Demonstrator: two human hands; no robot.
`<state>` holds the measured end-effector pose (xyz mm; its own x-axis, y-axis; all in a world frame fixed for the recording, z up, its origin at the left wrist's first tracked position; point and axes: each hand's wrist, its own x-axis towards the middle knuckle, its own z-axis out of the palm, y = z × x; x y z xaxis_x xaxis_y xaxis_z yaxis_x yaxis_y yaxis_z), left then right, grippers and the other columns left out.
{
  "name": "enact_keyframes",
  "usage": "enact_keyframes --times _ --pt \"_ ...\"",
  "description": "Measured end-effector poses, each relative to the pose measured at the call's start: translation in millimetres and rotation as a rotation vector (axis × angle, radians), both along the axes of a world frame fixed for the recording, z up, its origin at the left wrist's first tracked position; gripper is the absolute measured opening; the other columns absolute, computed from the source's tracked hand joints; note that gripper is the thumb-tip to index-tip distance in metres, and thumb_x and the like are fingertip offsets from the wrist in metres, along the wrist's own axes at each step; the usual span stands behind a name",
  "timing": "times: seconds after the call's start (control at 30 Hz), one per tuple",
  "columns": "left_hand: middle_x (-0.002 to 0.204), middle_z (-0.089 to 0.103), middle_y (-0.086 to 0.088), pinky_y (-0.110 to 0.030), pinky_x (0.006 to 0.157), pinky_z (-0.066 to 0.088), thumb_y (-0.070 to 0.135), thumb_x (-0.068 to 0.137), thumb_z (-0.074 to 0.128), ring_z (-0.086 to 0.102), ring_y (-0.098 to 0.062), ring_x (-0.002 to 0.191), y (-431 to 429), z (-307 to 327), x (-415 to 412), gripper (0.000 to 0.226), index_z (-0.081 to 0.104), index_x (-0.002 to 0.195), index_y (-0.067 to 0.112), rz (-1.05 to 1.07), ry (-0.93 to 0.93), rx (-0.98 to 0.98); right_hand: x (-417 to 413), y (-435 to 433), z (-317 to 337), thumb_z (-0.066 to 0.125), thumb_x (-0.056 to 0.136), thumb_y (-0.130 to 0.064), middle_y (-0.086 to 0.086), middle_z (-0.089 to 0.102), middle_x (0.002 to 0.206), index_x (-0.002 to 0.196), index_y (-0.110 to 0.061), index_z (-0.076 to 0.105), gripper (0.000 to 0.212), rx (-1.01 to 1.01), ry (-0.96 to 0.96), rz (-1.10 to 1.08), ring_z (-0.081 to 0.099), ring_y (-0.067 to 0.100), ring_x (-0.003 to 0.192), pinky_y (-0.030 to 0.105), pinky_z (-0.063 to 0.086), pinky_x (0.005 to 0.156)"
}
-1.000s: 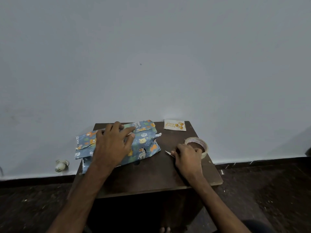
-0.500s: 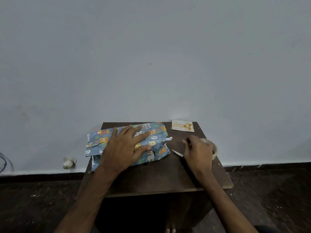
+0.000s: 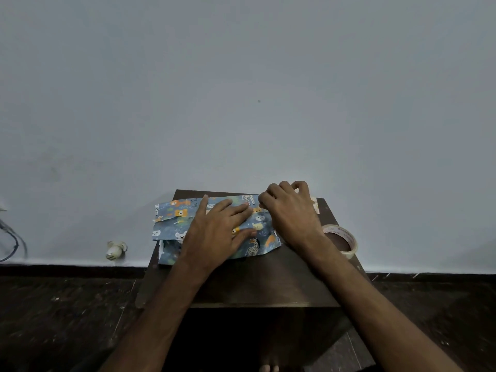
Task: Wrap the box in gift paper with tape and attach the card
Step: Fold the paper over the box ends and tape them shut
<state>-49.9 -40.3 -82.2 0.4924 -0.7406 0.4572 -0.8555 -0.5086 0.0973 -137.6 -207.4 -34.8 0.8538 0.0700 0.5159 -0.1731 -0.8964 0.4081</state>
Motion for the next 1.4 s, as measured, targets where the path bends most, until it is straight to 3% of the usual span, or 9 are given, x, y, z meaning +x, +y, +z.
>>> enact_keyframes --times 0.2,0.43,0.57,0.7,0.83,1.0,1.1,1.23,1.4 --pt "0.131 0.067 0.01 -0.058 0.112 0.034 0.064 0.091 0.032 0.061 -0.02 0.124 -3 -2 -3 0.064 0.067 0.13 0.027 0.017 0.021 -0.015 -1 13 16 0.082 0.06 -0.009 -0.003 0.059 0.073 0.072 -0.023 0.066 0.025 -0.043 0.201 -0.055 0.06 0.021 0.072 0.042 0.047 0.077" --pt "0.157 0.038 0.017 -0.055 0.123 0.011 0.063 0.099 0.035 0.028 -0.012 0.15 -3 5 -10 0.06 0.041 0.151 0.034 0.052 0.128 0.062 2 30 40 0.054 0.094 -0.004 0.003 0.06 0.114 0.111 -0.014 0.065 0.023 -0.038 0.428 -0.078 0.053 0.025 0.115 0.053 0.028 0.107" --pt "0.158 0.036 0.019 -0.054 0.123 0.009 0.063 0.099 0.035 0.026 -0.01 0.15 -2 4 -10 0.059 0.039 0.151 0.036 0.057 0.161 0.047 -3 24 41 0.058 0.096 -0.016 0.001 0.057 0.119 0.12 -0.021 0.066 0.025 0.172 0.489 -0.115 0.047 0.022 0.12 0.051 0.032 0.103" --pt "0.149 0.049 0.019 -0.058 0.12 0.019 0.071 0.089 0.02 0.041 -0.012 0.143 -1 0 -9 0.072 0.053 0.142 0.036 0.057 0.137 -0.019 -30 11 26 0.054 0.099 -0.027 0.002 0.043 0.122 0.13 -0.034 0.062 0.032 0.631 0.459 -0.167 0.034 0.023 0.122 0.053 0.037 0.101" --pt "0.143 0.056 0.016 -0.062 0.118 0.021 0.068 0.089 0.03 0.048 -0.015 0.139 -2 -5 -9 0.067 0.059 0.137 0.033 0.066 0.137 -0.051 -64 9 -3 0.052 0.099 -0.029 0.004 0.041 0.124 0.118 -0.016 0.064 0.026 0.609 0.557 -0.396 0.035 0.027 0.123 0.053 0.038 0.097" --pt "0.145 0.053 0.016 -0.062 0.119 0.021 0.07 0.087 0.022 0.046 -0.014 0.14 -3 -2 -9 0.073 0.056 0.14 0.034 0.067 0.142 -0.047 -65 15 -3 0.049 0.1 -0.039 -0.003 0.048 0.13 0.125 -0.029 0.062 0.029 0.726 0.031 -0.192 0.041 0.022 0.124 0.045 0.041 0.092" --pt "0.139 0.061 0.013 -0.064 0.111 0.033 0.063 0.091 0.031 0.056 -0.018 0.132 -2 -6 -10 0.063 0.062 0.135 0.031 0.064 0.084 -0.052 -38 27 2 0.041 0.102 -0.046 -0.007 0.021 0.159 0.148 -0.039 0.037 0.046 0.775 0.195 -0.088 0.017 0.018 0.144 0.054 0.027 0.108" --pt "0.138 0.061 0.013 -0.064 0.111 0.033 0.064 0.091 0.03 0.056 -0.017 0.132 0 -6 -6 0.063 0.063 0.134 0.032 0.067 0.066 -0.061 -34 31 -14 0.032 0.105 -0.046 -0.01 0.008 0.165 0.145 -0.039 0.044 0.042 0.973 0.253 -0.092 0.0 0.017 0.151 0.059 0.015 0.112" --pt "0.138 0.061 0.013 -0.062 0.112 0.032 0.067 0.091 0.033 0.056 -0.017 0.132 -1 -7 -6 0.064 0.062 0.135 0.032 0.063 0.035 -0.07 -70 -11 -30 0.047 0.102 -0.036 -0.005 0.043 0.146 0.112 -0.026 0.07 0.027 1.031 -0.071 -0.222 0.033 0.021 0.139 0.052 0.032 0.109"
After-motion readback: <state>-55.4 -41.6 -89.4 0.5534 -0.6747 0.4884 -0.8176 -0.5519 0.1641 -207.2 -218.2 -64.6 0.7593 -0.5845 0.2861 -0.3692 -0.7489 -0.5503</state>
